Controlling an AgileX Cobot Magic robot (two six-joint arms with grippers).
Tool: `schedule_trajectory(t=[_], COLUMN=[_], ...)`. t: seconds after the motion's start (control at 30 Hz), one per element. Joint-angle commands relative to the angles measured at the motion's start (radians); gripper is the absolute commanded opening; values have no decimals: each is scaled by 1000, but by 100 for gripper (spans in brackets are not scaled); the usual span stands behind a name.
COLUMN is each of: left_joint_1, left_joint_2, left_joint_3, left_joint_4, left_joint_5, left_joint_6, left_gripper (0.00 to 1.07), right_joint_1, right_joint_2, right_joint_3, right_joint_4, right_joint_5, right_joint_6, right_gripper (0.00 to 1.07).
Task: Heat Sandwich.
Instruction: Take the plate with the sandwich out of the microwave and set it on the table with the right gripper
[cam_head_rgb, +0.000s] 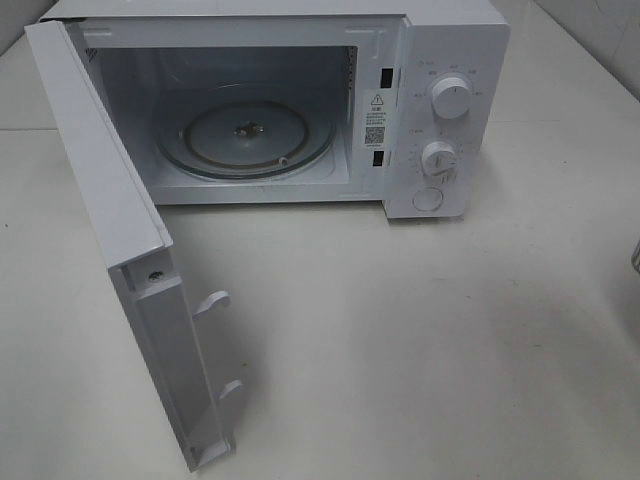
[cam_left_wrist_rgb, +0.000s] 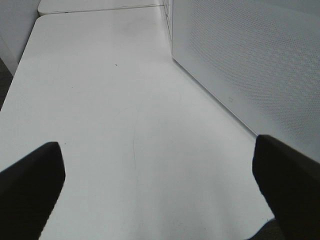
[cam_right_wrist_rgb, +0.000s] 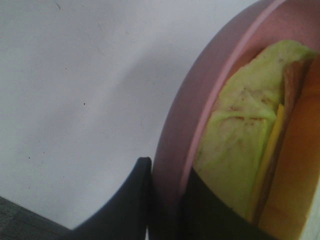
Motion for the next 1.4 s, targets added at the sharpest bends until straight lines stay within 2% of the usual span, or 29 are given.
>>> schedule_trajectory(t=[0.03,0.43,0.73,1.0,1.4], left_joint_1=[4,4,4,4,4], left_joint_2=[-28,-28,-28,-28,-28], left_joint_3=[4,4,4,4,4], left_joint_4=[-7,-7,-7,-7,-7], left_joint_5=[-12,-12,-12,-12,-12], left_joint_6=[0,0,0,0,0], left_gripper=[98,98,98,98,98], right_joint_1=[2,-1,-5,-110,-249], right_joint_2=[50,245,364,437,439], right_joint_3=[-25,-140,-218,-227,-227], right_joint_4=[-51,-56,-57,-54,-61], right_joint_5=[2,11,40,28,-41], right_joint_6=[90,327,407,426,451], right_gripper=[0,0,0,0,0])
